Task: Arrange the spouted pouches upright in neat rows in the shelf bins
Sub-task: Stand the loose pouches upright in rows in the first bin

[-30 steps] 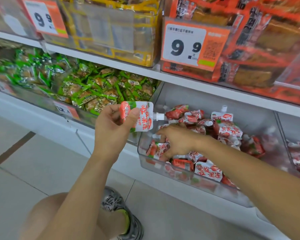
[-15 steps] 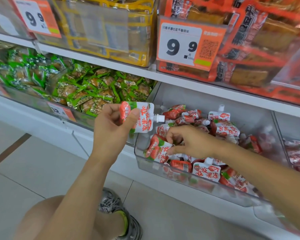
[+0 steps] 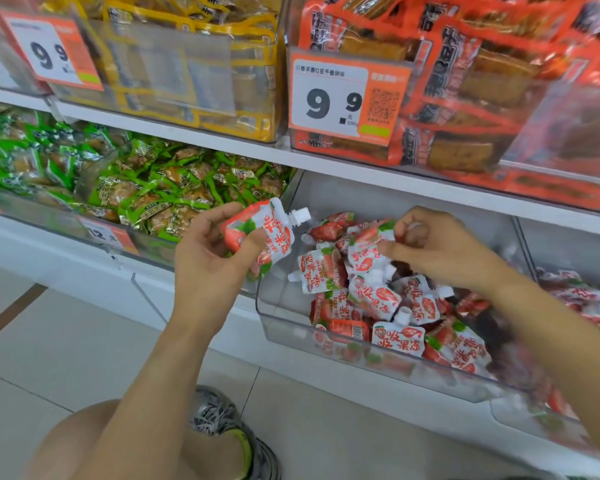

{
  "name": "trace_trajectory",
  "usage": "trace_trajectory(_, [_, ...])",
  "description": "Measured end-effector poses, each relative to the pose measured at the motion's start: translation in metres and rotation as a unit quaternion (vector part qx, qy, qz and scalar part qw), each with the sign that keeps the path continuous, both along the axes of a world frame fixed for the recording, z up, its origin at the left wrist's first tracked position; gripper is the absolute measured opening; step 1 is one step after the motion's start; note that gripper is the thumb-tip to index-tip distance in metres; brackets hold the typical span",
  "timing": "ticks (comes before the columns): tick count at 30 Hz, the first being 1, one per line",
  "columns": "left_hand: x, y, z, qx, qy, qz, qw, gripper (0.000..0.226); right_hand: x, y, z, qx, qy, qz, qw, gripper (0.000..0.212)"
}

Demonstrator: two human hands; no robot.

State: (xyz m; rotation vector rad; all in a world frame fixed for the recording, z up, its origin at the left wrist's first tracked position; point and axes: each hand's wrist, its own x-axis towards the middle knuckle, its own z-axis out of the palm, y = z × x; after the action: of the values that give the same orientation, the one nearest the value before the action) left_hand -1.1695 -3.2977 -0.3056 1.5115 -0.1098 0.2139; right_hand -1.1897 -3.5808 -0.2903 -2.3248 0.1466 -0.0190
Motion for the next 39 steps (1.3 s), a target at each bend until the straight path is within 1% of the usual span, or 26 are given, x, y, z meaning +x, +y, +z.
trace_trajectory(1, [-0.001, 0.000, -0.001, 0.012, -0.003, -0.005, 1.000, 0.034, 0.002, -0.002, -0.001, -0.093, 0.019, -0.036, 0.995, 0.032])
trace_trajectory(2, [-0.001, 0.001, -0.002, 0.023, -0.005, -0.010, 1.000, 0.031, 0.002, -0.003, -0.004, -0.200, 0.028, -0.061, 0.977, 0.036])
trace_trajectory(3, [-0.002, 0.001, -0.003, 0.030, -0.006, -0.013, 0.999, 0.031, 0.000, 0.001, -0.005, -0.298, 0.019, -0.070, 0.952, 0.040])
trace_trajectory(4, [-0.002, 0.001, -0.003, 0.036, -0.006, -0.016, 0.999, 0.032, -0.002, 0.007, -0.005, -0.352, -0.019, -0.061, 0.934, 0.044])
trace_trajectory(5, [-0.002, 0.002, -0.003, 0.043, -0.006, -0.019, 0.999, 0.033, -0.005, 0.016, -0.004, -0.359, -0.084, -0.030, 0.929, 0.045])
trace_trajectory(6, [-0.002, 0.002, -0.003, 0.048, -0.007, -0.021, 0.999, 0.033, -0.007, 0.026, -0.002, -0.333, -0.153, 0.026, 0.930, 0.042])
trace_trajectory(7, [-0.002, 0.002, -0.002, 0.052, -0.008, -0.025, 0.998, 0.032, -0.009, 0.038, -0.001, -0.288, -0.191, 0.102, 0.933, 0.034])
trace_trajectory(8, [-0.002, 0.001, -0.001, 0.054, -0.009, -0.029, 0.998, 0.031, -0.007, 0.048, -0.001, -0.241, -0.171, 0.182, 0.938, 0.027])
trace_trajectory(9, [-0.002, 0.000, -0.001, 0.056, -0.011, -0.034, 0.998, 0.031, -0.003, 0.057, -0.004, -0.208, -0.104, 0.251, 0.940, 0.025])
trace_trajectory(11, [-0.002, -0.002, 0.001, 0.059, -0.019, -0.047, 0.997, 0.032, 0.010, 0.070, -0.015, -0.185, 0.058, 0.329, 0.924, 0.033])
trace_trajectory(12, [-0.002, -0.002, 0.002, 0.060, -0.025, -0.054, 0.996, 0.032, 0.017, 0.073, -0.020, -0.194, 0.103, 0.347, 0.912, 0.039])
trace_trajectory(14, [-0.001, -0.004, 0.003, 0.067, -0.039, -0.069, 0.995, 0.034, 0.028, 0.077, -0.025, -0.223, 0.147, 0.378, 0.886, 0.052])
trace_trajectory(15, [-0.001, -0.005, 0.004, 0.071, -0.044, -0.075, 0.994, 0.036, 0.031, 0.079, -0.025, -0.240, 0.168, 0.399, 0.869, 0.054])
trace_trajectory(17, [-0.001, -0.007, 0.003, 0.079, -0.049, -0.084, 0.992, 0.037, 0.032, 0.082, -0.024, -0.267, 0.193, 0.434, 0.838, 0.051])
trace_trajectory(20, [0.001, -0.008, 0.003, 0.078, -0.037, -0.087, 0.992, 0.032, 0.027, 0.081, -0.026, -0.294, 0.180, 0.458, 0.819, 0.043])
trace_trajectory(22, [0.002, -0.006, 0.003, 0.072, -0.029, -0.079, 0.994, 0.028, 0.024, 0.077, -0.029, -0.263, 0.179, 0.459, 0.829, 0.039])
trace_trajectory(24, [0.003, -0.002, 0.002, 0.063, -0.021, -0.068, 0.995, 0.025, 0.020, 0.072, -0.029, -0.231, 0.166, 0.440, 0.852, 0.034])
trace_trajectory(26, [0.003, 0.001, 0.002, 0.052, -0.012, -0.056, 0.997, 0.024, 0.017, 0.067, -0.028, -0.209, 0.137, 0.419, 0.873, 0.024])
trace_trajectory(28, [0.003, 0.004, 0.001, 0.043, -0.005, -0.044, 0.998, 0.022, 0.013, 0.060, -0.024, -0.164, 0.118, 0.386, 0.900, 0.018])
trace_trajectory(30, [0.003, 0.006, 0.001, 0.037, 0.000, -0.033, 0.999, 0.022, 0.009, 0.056, -0.018, -0.098, 0.069, 0.341, 0.932, 0.014])
trace_trajectory(31, [0.002, 0.007, 0.001, 0.036, 0.001, -0.027, 0.999, 0.022, 0.007, 0.056, -0.018, -0.050, 0.046, 0.315, 0.947, 0.012])
trace_trajectory(33, [0.002, 0.009, 0.001, 0.034, 0.007, -0.012, 0.999, 0.023, 0.004, 0.061, -0.023, 0.067, 0.030, 0.259, 0.963, 0.011])
trace_trajectory(34, [0.002, 0.009, 0.001, 0.033, 0.011, -0.006, 0.999, 0.023, 0.002, 0.067, -0.028, 0.089, 0.034, 0.242, 0.966, 0.012])
trace_trajectory(35, [0.002, 0.010, 0.001, 0.032, 0.014, -0.002, 0.999, 0.024, 0.002, 0.072, -0.035, 0.078, 0.045, 0.244, 0.965, 0.013])
trace_trajectory(38, [0.002, 0.011, 0.001, 0.019, 0.022, -0.008, 1.000, 0.024, 0.003, 0.083, -0.051, -0.043, 0.109, 0.308, 0.944, 0.017])
trace_trajectory(39, [0.002, 0.011, 0.001, 0.012, 0.025, -0.014, 1.000, 0.026, 0.005, 0.084, -0.052, -0.044, 0.133, 0.312, 0.940, 0.022])
